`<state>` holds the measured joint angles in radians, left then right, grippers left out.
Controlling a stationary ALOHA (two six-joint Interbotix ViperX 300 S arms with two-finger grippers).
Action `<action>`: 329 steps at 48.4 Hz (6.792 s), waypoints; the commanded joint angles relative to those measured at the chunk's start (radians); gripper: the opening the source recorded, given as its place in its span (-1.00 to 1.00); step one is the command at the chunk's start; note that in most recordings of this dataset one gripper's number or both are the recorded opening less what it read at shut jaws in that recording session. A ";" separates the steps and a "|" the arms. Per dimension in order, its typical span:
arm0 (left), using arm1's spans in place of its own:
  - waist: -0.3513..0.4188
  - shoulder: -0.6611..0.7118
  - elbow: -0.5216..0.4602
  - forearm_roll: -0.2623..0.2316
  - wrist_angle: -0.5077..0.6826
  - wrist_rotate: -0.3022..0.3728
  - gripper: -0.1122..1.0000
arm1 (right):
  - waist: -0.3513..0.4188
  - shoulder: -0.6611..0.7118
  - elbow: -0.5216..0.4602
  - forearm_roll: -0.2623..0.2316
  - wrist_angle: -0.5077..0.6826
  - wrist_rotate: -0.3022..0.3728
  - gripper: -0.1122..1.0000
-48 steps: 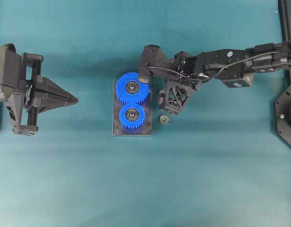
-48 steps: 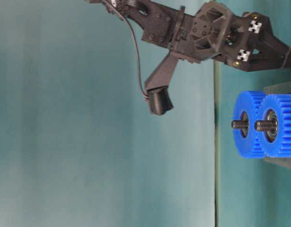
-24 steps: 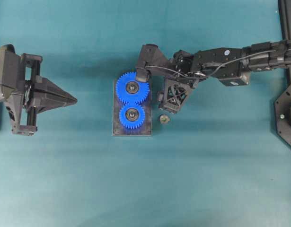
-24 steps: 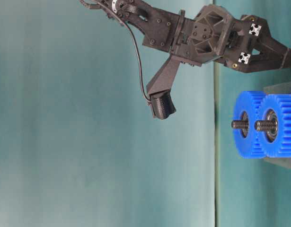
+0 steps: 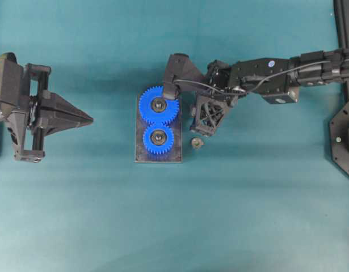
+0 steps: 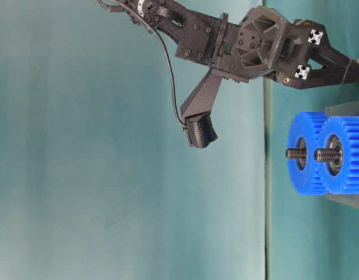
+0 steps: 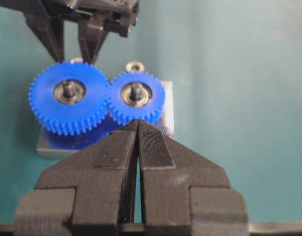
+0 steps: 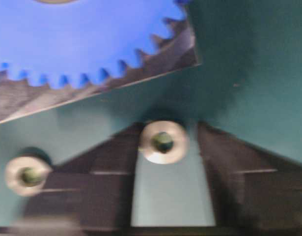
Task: Insert the washer onto the shaft.
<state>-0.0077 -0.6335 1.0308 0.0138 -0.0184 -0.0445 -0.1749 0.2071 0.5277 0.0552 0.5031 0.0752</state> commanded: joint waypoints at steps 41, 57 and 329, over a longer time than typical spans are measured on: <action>0.002 -0.006 -0.005 0.003 -0.031 -0.011 -0.80 | 0.038 -0.008 -0.408 0.000 0.285 -0.083 -0.28; 0.002 -0.023 0.008 0.003 -0.031 -0.011 -0.80 | 0.032 0.041 -0.414 0.000 0.293 -0.089 -0.28; -0.002 -0.055 0.035 0.003 -0.046 -0.057 -0.80 | 0.196 0.060 -0.457 -0.130 0.402 -0.043 0.63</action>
<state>-0.0077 -0.6857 1.0769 0.0138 -0.0537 -0.0997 0.0169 0.2961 0.0890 -0.0675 0.9050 0.0368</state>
